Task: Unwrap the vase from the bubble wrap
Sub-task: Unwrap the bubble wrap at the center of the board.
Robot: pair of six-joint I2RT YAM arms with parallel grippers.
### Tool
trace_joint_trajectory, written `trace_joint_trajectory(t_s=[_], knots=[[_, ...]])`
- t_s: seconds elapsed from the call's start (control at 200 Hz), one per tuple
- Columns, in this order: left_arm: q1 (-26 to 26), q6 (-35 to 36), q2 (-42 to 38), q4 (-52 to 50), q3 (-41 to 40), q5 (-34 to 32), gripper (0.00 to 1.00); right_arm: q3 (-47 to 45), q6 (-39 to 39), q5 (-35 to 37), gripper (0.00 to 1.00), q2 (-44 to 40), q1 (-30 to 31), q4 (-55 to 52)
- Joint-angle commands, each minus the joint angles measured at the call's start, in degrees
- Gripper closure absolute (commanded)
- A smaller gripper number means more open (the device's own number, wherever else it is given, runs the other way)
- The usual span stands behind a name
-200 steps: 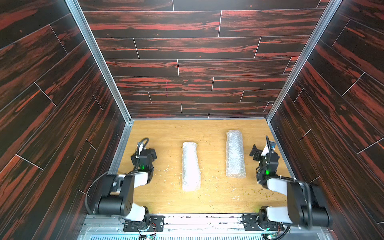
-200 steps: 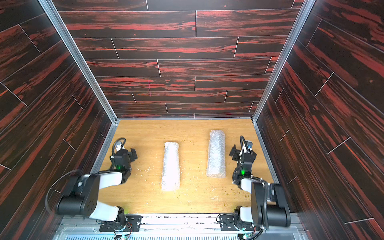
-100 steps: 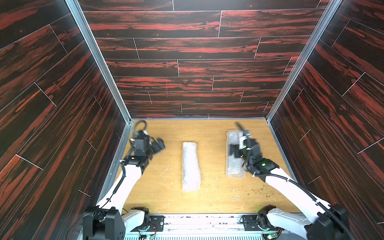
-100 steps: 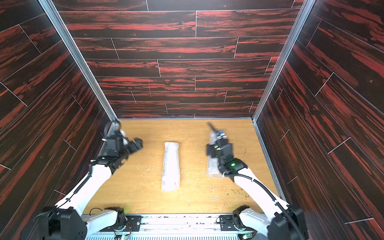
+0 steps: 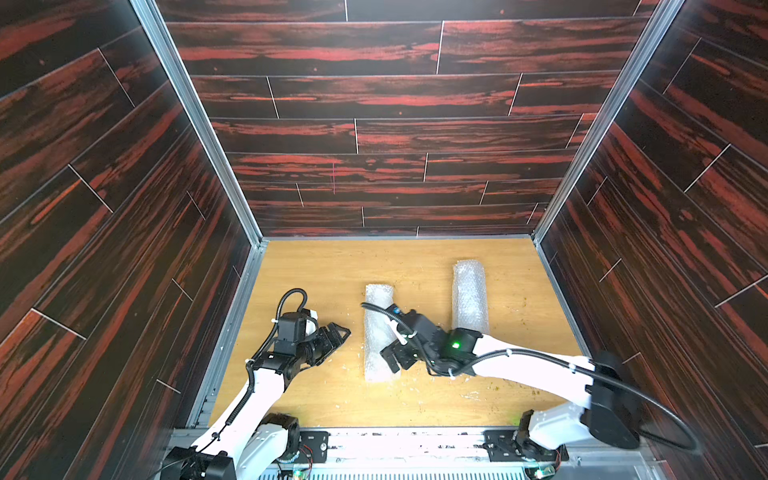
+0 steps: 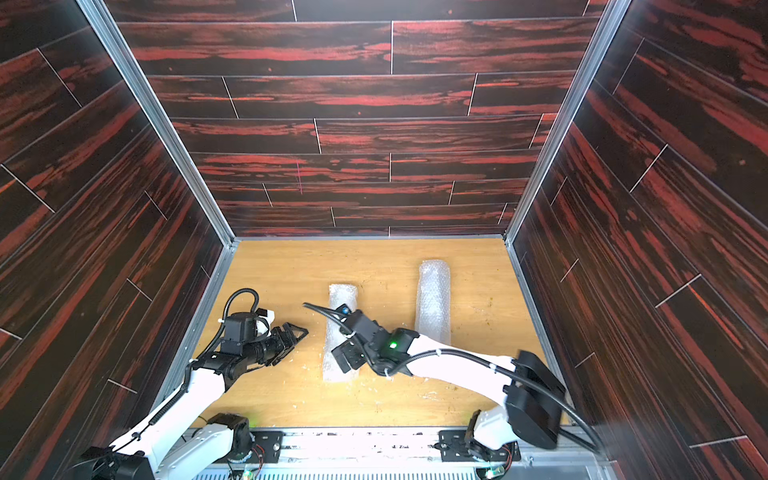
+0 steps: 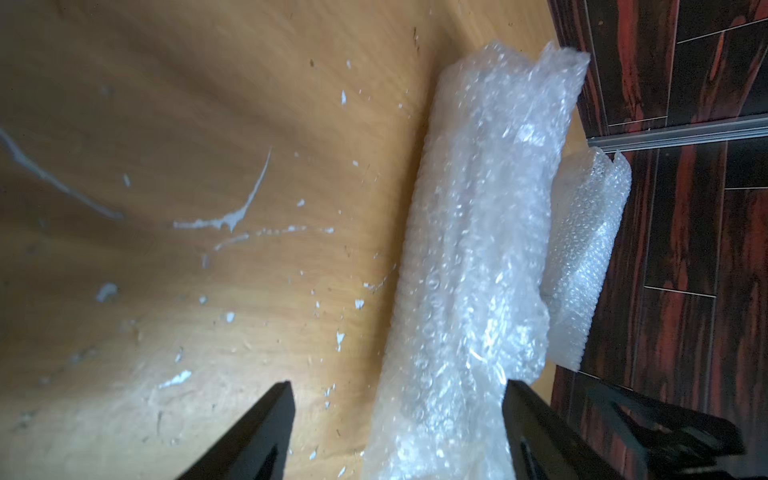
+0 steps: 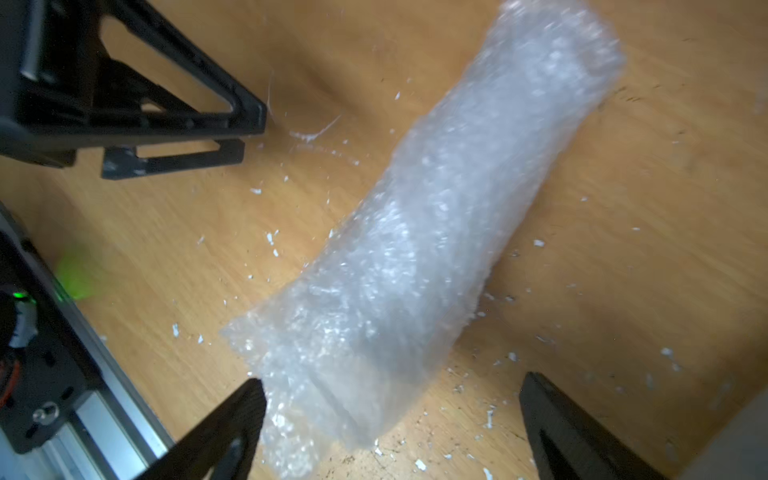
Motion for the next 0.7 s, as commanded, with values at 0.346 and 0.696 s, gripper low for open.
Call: trace_joint_trajectory(t_s=[0.346, 0.696], knots=[[-1.63, -5.90, -2.85, 6.66, -7.42, 2.04, 0.13, 3.72, -1.79, 3.08, 0.01, 7.74, 4.34, 1.70], [-9.53, -8.81, 11.60, 21.79, -7.43, 0.31, 0.15, 3.51, -1.25, 7.20, 0.23, 9.34, 4.33, 1.11]])
